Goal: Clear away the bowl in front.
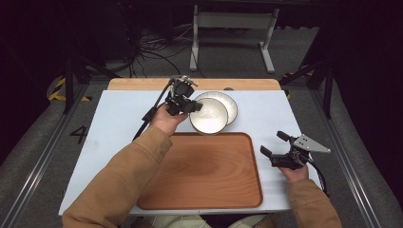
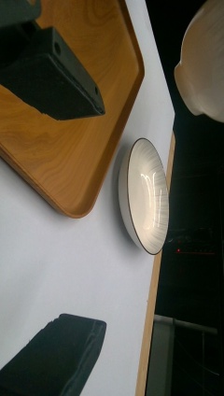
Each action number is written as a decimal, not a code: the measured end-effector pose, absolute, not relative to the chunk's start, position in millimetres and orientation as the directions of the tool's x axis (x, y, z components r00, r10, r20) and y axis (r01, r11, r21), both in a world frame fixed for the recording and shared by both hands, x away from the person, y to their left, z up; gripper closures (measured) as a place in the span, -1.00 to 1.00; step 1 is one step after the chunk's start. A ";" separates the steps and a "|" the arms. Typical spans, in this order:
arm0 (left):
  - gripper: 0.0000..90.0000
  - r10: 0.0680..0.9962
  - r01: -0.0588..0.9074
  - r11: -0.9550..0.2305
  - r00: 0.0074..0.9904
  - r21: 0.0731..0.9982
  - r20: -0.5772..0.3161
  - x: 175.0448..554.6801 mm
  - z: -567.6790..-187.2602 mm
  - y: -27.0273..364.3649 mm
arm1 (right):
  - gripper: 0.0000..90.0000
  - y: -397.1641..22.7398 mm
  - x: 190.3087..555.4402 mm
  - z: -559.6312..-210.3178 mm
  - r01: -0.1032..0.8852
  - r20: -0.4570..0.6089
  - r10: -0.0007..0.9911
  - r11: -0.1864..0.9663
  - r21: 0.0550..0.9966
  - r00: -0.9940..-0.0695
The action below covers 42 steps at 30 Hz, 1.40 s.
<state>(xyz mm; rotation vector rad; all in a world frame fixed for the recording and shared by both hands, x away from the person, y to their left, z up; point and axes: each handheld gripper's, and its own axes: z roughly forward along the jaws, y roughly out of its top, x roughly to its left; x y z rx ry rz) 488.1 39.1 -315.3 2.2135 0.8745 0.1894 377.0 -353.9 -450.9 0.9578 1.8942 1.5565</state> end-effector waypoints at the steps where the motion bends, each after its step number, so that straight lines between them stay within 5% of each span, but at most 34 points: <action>1: 0.82 0.638 0.529 -0.501 0.760 0.685 -0.120 486.6 -314.6 40.1 | -0.98 -353.9 377.0 -450.9 0.202 0.052 0.779 0.097 0.975 -0.625; 42: 0.82 0.496 0.418 -0.635 0.865 0.650 -0.072 421.4 -313.5 64.9 | -0.98 -353.4 376.2 -450.8 0.200 0.049 0.779 0.099 0.975 -0.625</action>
